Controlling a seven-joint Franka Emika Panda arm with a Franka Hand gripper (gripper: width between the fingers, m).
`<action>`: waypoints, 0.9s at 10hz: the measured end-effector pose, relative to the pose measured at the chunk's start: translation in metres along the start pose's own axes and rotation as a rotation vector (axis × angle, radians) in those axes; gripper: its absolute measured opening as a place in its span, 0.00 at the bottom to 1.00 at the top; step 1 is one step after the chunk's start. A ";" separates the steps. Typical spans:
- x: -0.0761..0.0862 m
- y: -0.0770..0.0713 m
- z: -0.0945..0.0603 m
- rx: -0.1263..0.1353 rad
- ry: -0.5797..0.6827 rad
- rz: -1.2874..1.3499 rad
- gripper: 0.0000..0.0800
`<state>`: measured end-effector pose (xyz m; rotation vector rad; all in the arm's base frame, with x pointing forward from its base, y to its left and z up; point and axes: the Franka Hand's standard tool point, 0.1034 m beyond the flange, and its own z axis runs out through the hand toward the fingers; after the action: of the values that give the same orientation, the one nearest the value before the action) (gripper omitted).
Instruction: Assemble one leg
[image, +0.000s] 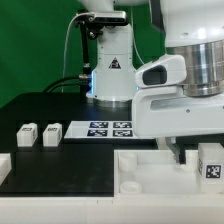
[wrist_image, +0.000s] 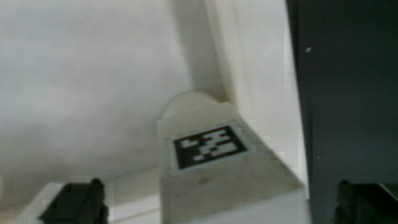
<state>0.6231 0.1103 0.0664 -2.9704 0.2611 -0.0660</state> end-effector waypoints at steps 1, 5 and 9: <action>0.001 0.003 0.000 -0.001 0.001 -0.040 0.81; 0.001 0.002 0.001 0.001 0.001 0.075 0.55; 0.001 0.000 0.001 0.005 0.000 0.478 0.36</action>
Offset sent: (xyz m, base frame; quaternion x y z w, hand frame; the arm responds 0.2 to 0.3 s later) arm 0.0000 0.0000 0.0000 0.0000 0.0000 0.0000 1.0000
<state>0.6242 0.1104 0.0656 -2.8149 0.9534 -0.0085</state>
